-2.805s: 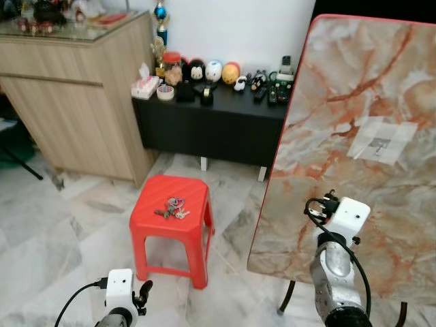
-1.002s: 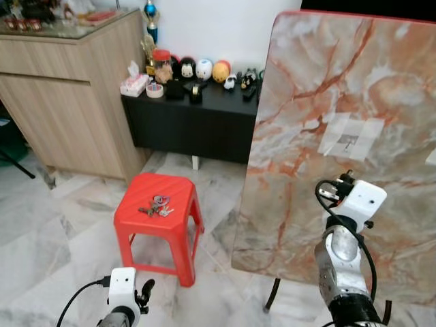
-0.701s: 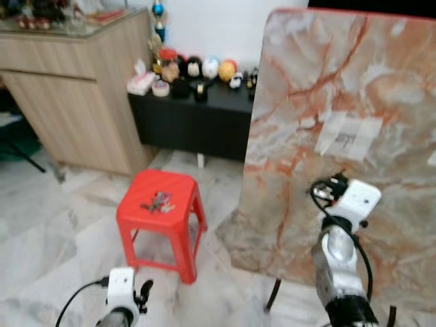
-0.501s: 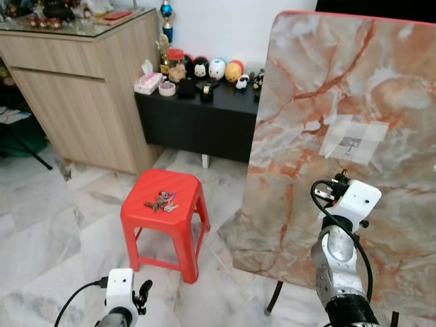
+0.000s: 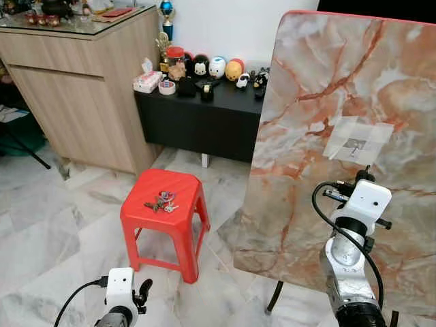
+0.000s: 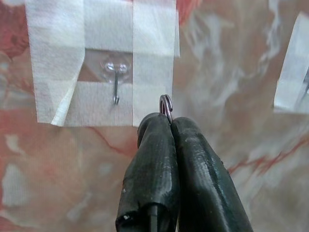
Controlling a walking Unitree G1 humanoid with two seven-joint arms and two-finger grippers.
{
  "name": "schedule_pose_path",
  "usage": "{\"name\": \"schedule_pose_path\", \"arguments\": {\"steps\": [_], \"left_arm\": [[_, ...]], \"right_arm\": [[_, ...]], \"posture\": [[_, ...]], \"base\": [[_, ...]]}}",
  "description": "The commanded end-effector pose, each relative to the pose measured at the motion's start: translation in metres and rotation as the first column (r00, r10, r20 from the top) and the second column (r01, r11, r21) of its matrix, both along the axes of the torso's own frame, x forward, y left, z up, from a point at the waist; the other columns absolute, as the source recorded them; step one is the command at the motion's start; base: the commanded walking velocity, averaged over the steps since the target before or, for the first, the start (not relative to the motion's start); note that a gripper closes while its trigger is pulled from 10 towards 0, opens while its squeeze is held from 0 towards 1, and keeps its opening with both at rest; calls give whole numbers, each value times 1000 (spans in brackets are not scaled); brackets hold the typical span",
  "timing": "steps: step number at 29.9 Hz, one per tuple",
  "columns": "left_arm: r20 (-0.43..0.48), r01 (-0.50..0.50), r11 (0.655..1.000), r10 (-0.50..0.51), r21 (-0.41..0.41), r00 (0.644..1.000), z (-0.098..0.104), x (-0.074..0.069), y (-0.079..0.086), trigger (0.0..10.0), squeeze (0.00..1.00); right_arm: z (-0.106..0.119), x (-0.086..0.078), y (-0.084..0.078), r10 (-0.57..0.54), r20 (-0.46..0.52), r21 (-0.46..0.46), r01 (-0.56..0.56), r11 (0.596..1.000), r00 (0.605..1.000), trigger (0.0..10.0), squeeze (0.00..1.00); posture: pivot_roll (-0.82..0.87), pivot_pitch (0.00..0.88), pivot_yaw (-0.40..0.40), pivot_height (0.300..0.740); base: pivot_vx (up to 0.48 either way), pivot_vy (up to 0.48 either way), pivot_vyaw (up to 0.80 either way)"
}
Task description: Hang keys on a hook
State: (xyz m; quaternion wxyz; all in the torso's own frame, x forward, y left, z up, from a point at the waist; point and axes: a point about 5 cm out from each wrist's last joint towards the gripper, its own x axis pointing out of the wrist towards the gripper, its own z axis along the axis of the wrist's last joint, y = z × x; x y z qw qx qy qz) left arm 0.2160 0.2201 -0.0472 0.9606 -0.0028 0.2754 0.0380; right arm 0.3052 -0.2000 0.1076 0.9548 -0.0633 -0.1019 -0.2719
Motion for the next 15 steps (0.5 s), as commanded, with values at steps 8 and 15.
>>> {"name": "schedule_pose_path", "arguments": {"steps": [8,15], "left_arm": [[10,2,1000,-2,-5,1000,2,3,-2,10000,0],[10,1,1000,-1,-8,1000,2,4,-3,10000,0]], "right_arm": [[15,5,11,33,17,-156,-30,987,999,10000,0],[15,7,6,-33,-15,-200,29,979,999,10000,0]], "posture": [[66,0,-69,740],[67,0,-68,740]], "base": [[0,0,0],[0,0,0]]}}
